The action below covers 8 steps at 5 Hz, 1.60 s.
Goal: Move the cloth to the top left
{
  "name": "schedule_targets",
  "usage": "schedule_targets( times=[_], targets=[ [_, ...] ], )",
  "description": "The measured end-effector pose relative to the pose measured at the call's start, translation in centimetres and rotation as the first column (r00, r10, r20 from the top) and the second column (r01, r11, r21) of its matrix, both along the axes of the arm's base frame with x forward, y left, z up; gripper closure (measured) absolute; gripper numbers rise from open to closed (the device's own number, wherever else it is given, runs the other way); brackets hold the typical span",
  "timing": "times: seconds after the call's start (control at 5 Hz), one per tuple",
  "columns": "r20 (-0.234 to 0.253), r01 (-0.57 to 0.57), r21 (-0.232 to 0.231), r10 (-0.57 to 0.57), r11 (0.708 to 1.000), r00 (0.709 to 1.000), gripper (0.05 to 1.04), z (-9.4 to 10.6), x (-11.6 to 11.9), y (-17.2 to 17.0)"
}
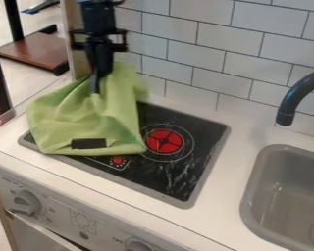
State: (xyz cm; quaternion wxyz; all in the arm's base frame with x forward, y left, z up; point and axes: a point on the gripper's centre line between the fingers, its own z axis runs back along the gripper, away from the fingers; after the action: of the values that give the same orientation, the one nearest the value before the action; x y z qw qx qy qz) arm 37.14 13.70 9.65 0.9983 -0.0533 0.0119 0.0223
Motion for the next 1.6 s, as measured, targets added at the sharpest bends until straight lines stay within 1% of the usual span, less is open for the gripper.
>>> schedule_targets(
  times=[0.2,0.4,0.6,0.8,1.0,1.2,1.4,1.6],
  targets=[
    [-0.015,0.016,0.038,-0.015,0.999,1.000,1.033,-0.1,-0.5,1.2],
    [-0.021,0.015,0.104,-0.013,0.994,1.000,1.033,-1.2,-1.2,2.8],
    [-0.021,0.016,0.127,-0.013,0.992,1.000,1.033,-3.4,-1.2,3.8],
    [-0.039,0.012,0.143,-0.006,0.990,0.999,1.033,-6.3,-1.0,4.4],
    [-0.044,0.003,0.165,0.004,0.986,0.999,1.011,-6.7,-1.0,4.8],
    [-0.050,-0.008,0.163,0.016,0.987,0.999,0.857,-6.7,-1.1,4.8],
    [-0.057,-0.027,0.152,0.036,0.988,0.998,0.608,-6.7,-1.2,4.6],
    [-0.084,-0.026,0.117,0.036,0.993,0.996,0.342,-6.6,-1.6,4.0]
  ],
)
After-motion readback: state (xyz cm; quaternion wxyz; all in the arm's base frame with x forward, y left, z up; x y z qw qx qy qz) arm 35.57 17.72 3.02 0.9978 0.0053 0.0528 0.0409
